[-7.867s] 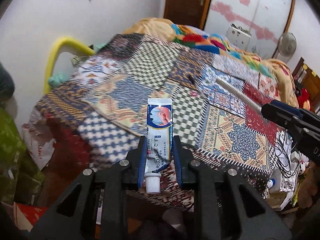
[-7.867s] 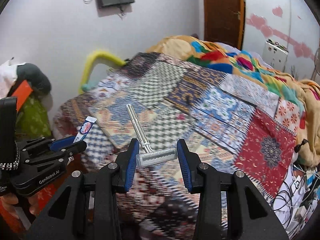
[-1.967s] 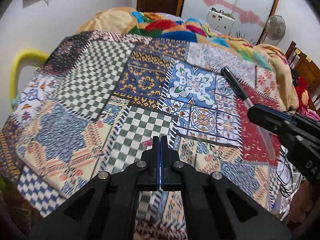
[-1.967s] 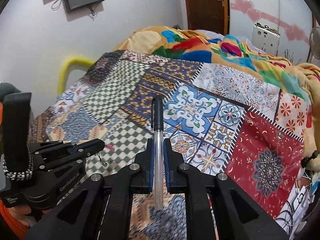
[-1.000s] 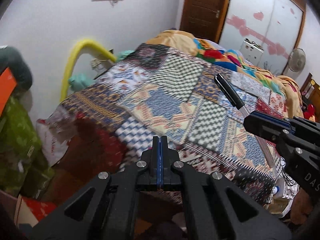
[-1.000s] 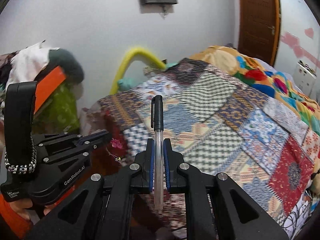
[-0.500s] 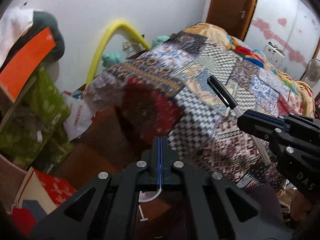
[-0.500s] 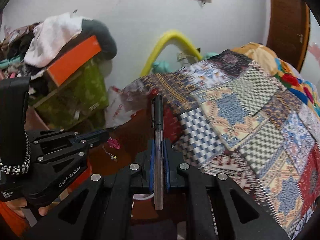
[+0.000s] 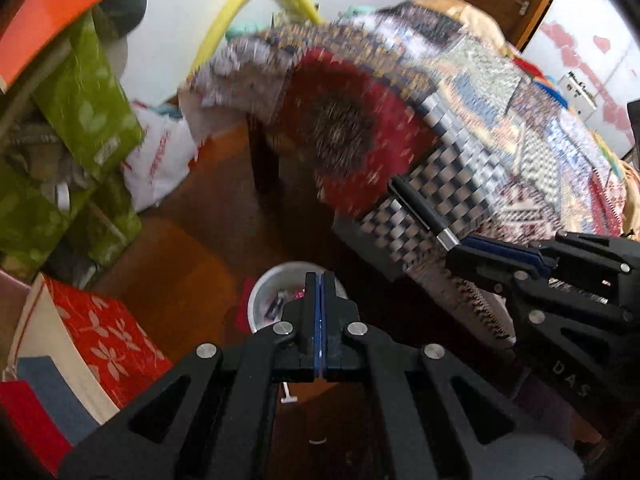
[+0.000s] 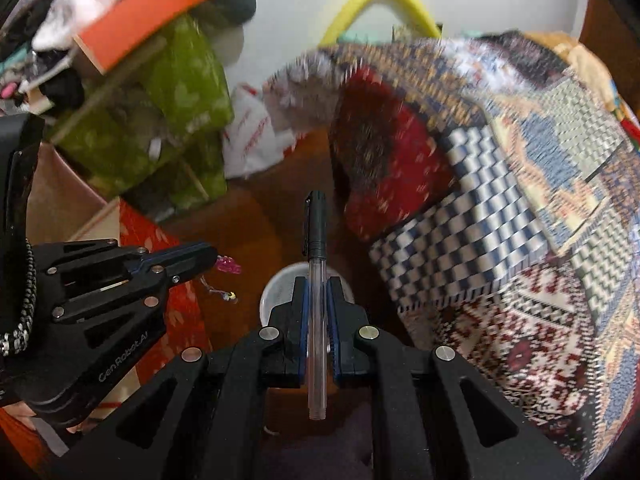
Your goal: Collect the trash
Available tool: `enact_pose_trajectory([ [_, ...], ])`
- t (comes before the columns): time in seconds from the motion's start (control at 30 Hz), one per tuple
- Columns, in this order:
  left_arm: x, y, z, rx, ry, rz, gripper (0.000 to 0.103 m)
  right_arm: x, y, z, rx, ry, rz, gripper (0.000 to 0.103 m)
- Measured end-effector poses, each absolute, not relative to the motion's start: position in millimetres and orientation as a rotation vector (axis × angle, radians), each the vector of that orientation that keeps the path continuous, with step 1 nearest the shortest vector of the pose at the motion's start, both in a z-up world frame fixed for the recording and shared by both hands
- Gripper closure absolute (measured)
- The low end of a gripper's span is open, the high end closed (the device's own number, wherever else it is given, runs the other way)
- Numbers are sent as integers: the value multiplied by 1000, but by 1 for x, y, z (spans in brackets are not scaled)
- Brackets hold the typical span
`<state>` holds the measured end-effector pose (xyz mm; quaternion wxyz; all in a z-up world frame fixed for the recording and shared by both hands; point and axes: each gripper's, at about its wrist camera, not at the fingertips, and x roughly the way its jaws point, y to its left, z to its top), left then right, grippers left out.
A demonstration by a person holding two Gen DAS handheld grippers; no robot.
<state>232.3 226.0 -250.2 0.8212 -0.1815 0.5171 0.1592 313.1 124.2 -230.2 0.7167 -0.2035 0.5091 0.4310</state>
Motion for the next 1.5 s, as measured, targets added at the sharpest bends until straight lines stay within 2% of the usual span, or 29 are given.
enact_pose_trajectory([
  [0.37, 236, 257, -337, -572, 1252, 327, 103, 322, 155, -303, -531, 1327, 958, 95],
  [0.7, 241, 274, -367, -663, 1282, 332, 103, 327, 182, -331, -551, 1375, 956, 95],
  [0.77, 242, 276, -368, -671, 1279, 333, 103, 328, 187, -336, -550, 1394, 965, 95],
  [0.87, 244, 277, -370, -647, 1300, 345, 86, 329, 191, -344, -563, 1436, 982, 94],
  [0.9, 245, 278, -371, -633, 1309, 360, 77, 328, 191, -346, -570, 1444, 984, 94],
  [0.93, 243, 279, -372, -620, 1315, 378, 74, 327, 192, -347, -573, 1443, 983, 92],
  [0.97, 242, 279, -372, -613, 1319, 386, 73, 326, 191, -347, -580, 1439, 980, 85],
  [1.0, 241, 279, -372, -612, 1322, 386, 73, 326, 192, -347, -588, 1433, 977, 74],
  [1.07, 238, 280, -371, -603, 1331, 391, 73, 324, 189, -345, -589, 1407, 972, 65],
  [1.33, 226, 273, -341, -546, 1298, 404, 73, 326, 173, -318, -569, 1344, 967, 65],
  [1.5, 221, 264, -308, -522, 1242, 408, 73, 326, 156, -281, -521, 1264, 956, 65],
])
